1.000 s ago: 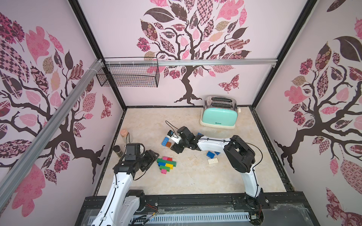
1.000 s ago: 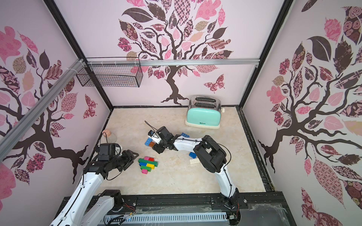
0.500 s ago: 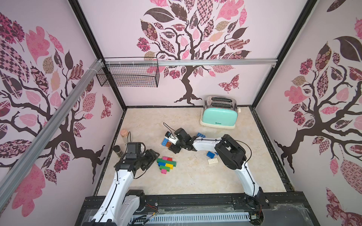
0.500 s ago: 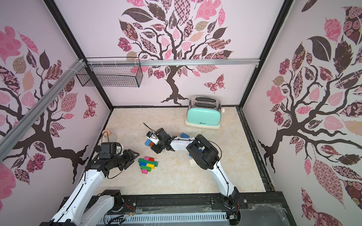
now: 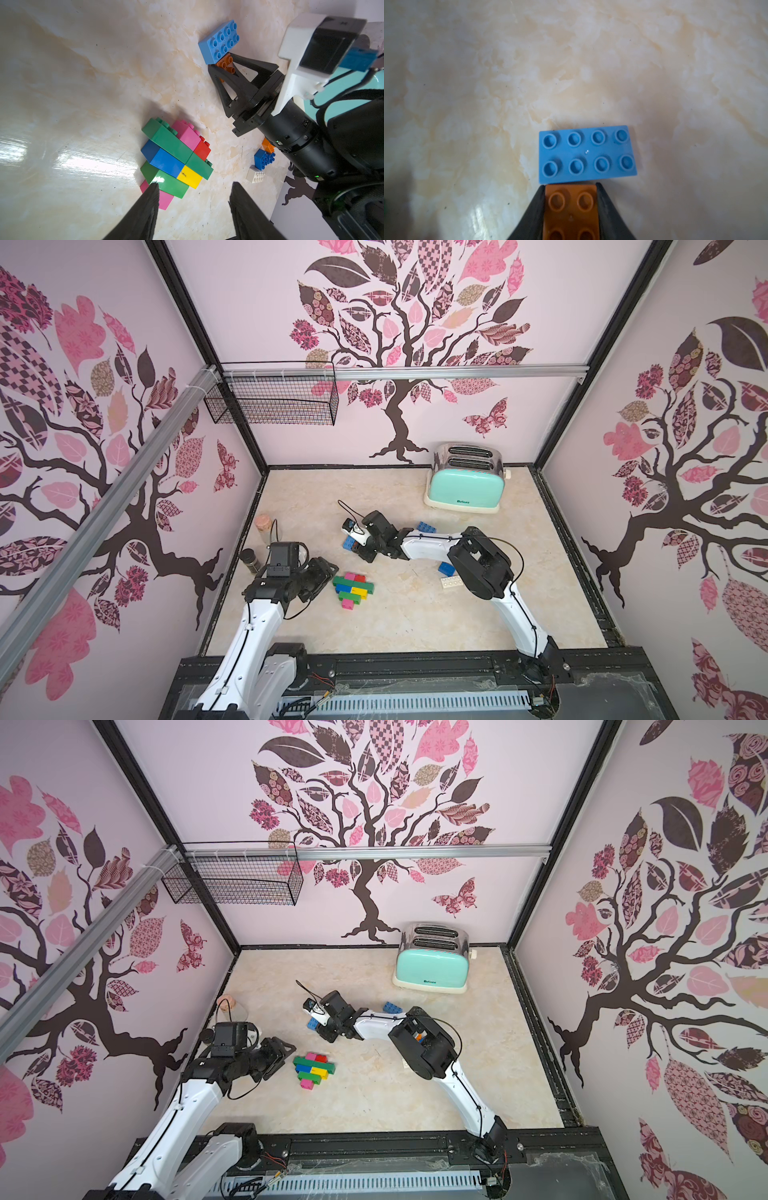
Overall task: Assemble a heart with lego
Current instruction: Move the lego brick at the center of the board.
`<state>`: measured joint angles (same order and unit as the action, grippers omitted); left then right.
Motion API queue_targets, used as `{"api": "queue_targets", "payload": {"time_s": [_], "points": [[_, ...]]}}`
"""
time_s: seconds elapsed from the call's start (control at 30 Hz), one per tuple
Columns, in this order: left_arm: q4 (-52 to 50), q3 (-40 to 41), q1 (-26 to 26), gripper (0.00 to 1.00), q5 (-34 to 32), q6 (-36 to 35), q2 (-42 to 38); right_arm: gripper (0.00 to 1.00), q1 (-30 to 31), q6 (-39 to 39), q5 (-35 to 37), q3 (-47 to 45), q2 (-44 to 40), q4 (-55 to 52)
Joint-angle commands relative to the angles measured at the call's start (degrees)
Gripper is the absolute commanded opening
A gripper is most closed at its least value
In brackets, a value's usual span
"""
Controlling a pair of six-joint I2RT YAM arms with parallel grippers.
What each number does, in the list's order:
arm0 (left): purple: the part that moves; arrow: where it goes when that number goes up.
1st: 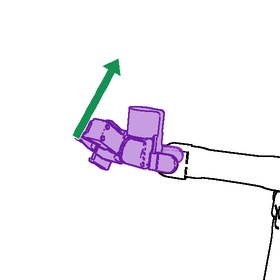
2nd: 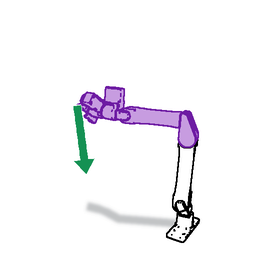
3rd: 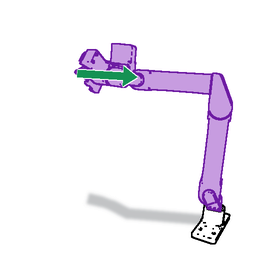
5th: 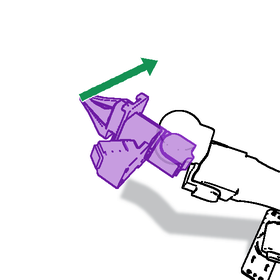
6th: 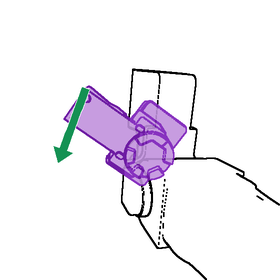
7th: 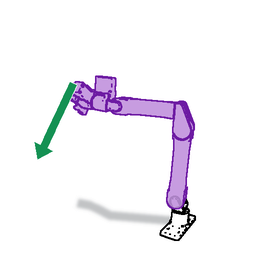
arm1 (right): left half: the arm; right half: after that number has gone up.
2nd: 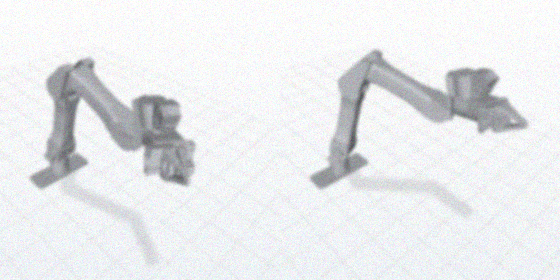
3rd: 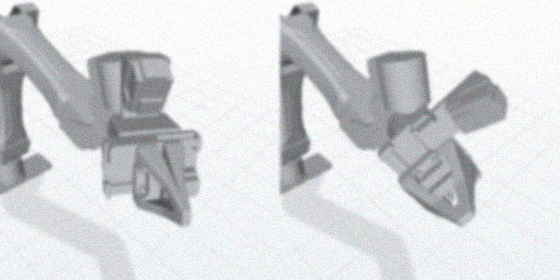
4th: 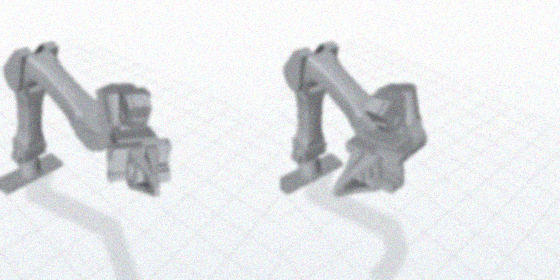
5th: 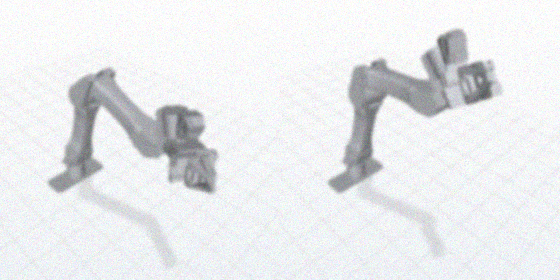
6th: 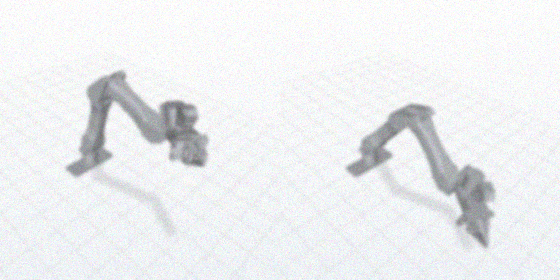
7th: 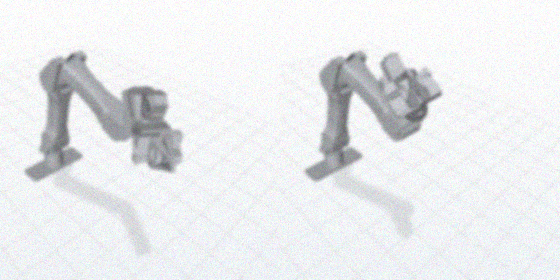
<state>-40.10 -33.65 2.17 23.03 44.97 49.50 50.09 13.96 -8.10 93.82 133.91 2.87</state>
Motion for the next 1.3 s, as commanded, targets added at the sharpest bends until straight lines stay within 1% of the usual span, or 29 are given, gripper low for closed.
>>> {"api": "queue_targets", "payload": {"time_s": [0.0,0.17,0.23,0.3,0.5,0.6,0.7,0.8,0.87,0.97,1.07,1.17,1.27], "points": [[0.3,-0.9,-0.3,0.58,-0.3,-0.8,0.2,0.32,0.3,1.0,1.0,-0.2,-0.9,-2.9],[0.8,-0.9,-0.3,0.58,0.0,-0.8,0.4,0.24,0.1,3.1,1.7,-4.7,-5.0,-3.3],[1.2,-0.8,-0.3,0.58,0.2,-0.8,0.4,0.23,-0.2,3.5,2.4,-8.0,-8.2,-3.3],[1.8,-0.7,-0.4,0.57,0.7,-1.0,0.8,0.23,-0.7,3.2,2.9,-12.4,-11.6,-3.1],[3.1,-2.0,-0.2,0.57,2.5,-2.3,3.9,0.24,-2.0,-1.2,4.7,-25.8,-22.5,-3.2],[4.1,-2.8,0.0,0.57,3.0,-2.6,5.6,0.25,-2.0,-2.9,6.1,-30.9,-26.1,-4.3],[4.6,-3.6,0.8,0.57,3.3,-2.8,6.8,0.26,-2.0,-2.7,6.8,-35.2,-28.6,-4.8],[5.0,-4.1,2.0,0.57,2.9,-2.5,7.3,0.27,-2.0,-0.3,5.2,-35.9,-29.2,-9.2],[5.1,-4.3,2.9,0.57,2.5,-2.3,7.3,0.27,-2.0,2.8,2.1,-35.8,-29.6,-12.8],[5.4,-4.0,3.8,0.57,2.2,-1.7,7.1,0.28,-2.0,7.6,0.3,-37.0,-31.5,-15.5],[5.9,-3.5,4.1,0.57,2.3,-1.3,6.8,0.33,-2.0,12.2,-2.8,-39.7,-34.3,-15.1],[5.6,-3.9,4.2,0.57,2.4,-1.4,6.6,0.35,-2.0,14.3,-6.3,-41.3,-35.6,-14.0],[4.8,-4.6,4.2,0.57,2.1,-2.1,6.5,0.35,-2.0,15.2,-6.1,-40.6,-34.0,-14.4]]}}
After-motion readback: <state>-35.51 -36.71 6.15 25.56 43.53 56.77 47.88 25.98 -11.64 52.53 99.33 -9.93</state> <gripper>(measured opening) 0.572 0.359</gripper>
